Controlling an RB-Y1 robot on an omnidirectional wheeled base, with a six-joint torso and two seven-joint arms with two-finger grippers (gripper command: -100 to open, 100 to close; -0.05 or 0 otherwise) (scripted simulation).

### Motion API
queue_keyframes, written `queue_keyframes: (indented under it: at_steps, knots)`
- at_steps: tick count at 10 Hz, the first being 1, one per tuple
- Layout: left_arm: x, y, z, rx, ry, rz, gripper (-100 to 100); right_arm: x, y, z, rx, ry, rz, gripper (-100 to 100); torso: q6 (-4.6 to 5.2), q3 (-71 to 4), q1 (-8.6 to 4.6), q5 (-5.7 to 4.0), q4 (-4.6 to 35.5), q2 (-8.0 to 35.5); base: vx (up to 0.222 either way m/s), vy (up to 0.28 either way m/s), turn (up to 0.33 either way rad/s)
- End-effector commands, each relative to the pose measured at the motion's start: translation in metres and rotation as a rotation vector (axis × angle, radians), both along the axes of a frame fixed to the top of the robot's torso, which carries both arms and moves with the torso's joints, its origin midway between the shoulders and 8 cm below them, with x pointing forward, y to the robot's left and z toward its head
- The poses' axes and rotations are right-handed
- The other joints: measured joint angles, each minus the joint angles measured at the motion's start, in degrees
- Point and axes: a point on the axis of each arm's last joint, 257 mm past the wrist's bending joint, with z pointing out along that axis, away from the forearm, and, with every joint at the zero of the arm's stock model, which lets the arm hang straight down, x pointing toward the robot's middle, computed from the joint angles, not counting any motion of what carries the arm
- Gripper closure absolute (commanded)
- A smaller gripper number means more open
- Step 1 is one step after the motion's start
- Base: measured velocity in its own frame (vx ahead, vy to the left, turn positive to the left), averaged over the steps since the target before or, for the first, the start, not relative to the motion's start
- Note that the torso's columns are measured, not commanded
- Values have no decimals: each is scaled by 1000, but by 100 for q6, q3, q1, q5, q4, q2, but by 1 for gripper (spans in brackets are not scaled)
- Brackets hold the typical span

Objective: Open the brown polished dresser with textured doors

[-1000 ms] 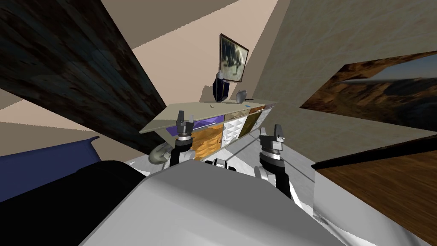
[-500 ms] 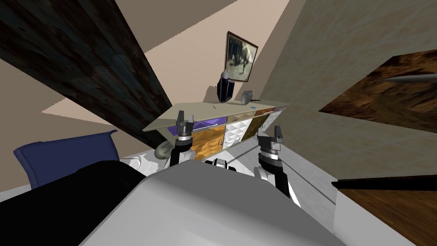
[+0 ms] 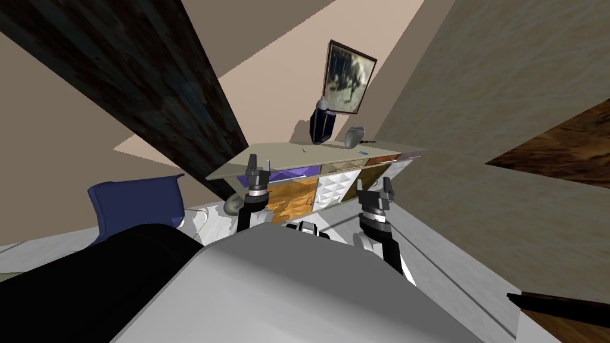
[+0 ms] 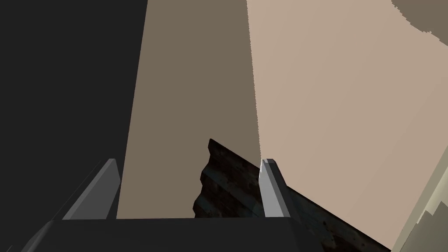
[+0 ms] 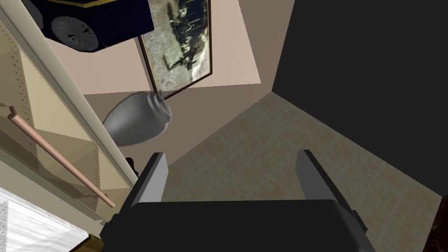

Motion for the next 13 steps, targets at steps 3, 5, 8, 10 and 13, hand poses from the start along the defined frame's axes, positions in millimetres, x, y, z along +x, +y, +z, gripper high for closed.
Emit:
queue_keyframes:
  at_steps: [3,5,8,10,13]
  knots:
    - [0,0,0,0,0,0,0,3,0,-11,163,14,131,-100,6,2,11,3,1,6,76,-65,224]
    - [0,0,0,0,0,0,0,3,0,-11,192,15,156,-100,3,5,8,2,2,10,39,-50,90]
    - [0,0,0,0,0,0,0,5,-1,-19,317,24,246,-100,5,-1,3,1,-1,0,52,-63,259]
    - [0,0,0,0,0,0,0,5,-1,-19,345,25,270,-100,5,-1,1,0,0,1,43,-61,64]
    - [0,0,0,0,0,0,0,8,-2,-29,472,32,355,-100,3,2,8,2,1,5,44,-68,239]
